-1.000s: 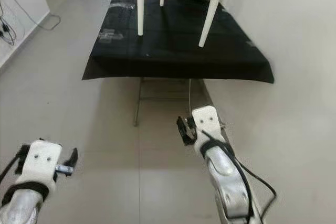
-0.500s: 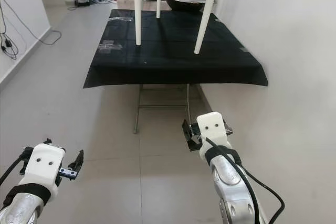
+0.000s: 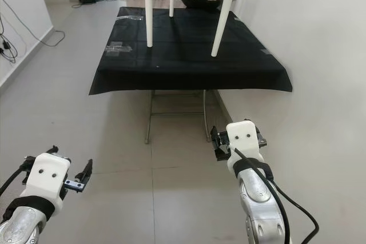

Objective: Building children table

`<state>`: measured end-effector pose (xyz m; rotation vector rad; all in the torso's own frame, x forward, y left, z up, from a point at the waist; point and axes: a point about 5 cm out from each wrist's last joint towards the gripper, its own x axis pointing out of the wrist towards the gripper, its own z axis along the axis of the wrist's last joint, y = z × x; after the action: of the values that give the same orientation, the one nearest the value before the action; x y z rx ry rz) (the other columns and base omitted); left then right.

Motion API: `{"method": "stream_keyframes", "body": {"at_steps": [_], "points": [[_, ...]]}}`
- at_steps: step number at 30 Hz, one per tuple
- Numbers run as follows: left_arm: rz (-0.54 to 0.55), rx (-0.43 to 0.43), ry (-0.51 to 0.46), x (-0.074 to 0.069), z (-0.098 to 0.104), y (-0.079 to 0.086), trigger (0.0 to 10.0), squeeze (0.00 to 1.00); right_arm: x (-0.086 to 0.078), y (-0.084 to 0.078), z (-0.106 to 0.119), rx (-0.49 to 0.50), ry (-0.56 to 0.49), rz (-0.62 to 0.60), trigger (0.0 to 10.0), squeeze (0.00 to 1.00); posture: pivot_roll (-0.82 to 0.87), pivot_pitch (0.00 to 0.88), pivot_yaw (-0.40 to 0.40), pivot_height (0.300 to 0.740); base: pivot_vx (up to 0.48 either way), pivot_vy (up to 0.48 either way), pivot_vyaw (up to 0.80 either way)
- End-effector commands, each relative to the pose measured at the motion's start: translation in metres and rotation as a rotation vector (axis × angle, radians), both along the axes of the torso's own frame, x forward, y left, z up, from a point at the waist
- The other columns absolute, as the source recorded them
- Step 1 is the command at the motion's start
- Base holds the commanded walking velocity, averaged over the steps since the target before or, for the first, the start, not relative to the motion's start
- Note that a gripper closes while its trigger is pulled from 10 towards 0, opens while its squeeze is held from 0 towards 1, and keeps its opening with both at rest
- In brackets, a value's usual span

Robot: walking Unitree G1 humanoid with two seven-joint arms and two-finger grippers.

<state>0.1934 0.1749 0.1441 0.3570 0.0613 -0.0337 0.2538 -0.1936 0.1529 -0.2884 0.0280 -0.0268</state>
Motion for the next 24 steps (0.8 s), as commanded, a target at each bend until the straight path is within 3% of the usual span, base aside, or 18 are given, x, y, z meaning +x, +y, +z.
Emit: {"method": "stream_keyframes", "body": {"at_steps": [1,9,24], "points": [[-0.015,0.015,0.021,-0.002,-0.005,0.0,10.0,0.0,0.001,0.004,0.0,0.013,0.003,0.024,10.0,0.0,0.01,0.0,-0.07,0.74,0.0,0.0,0.0],[-0.014,0.016,0.015,-0.001,-0.004,0.001,10.0,0.0,-0.002,0.012,0.008,0.054,-0.056,0.088,10.0,0.0,0.01,0.0,-0.067,0.74,0.0,0.0,0.0],[-0.006,0.015,0.002,0.003,-0.003,0.001,10.0,0.0,0.0,0.016,0.004,0.03,-0.04,0.094,10.0,0.0,0.01,0.0,-0.065,0.74,0.0,0.0,0.0]]}}
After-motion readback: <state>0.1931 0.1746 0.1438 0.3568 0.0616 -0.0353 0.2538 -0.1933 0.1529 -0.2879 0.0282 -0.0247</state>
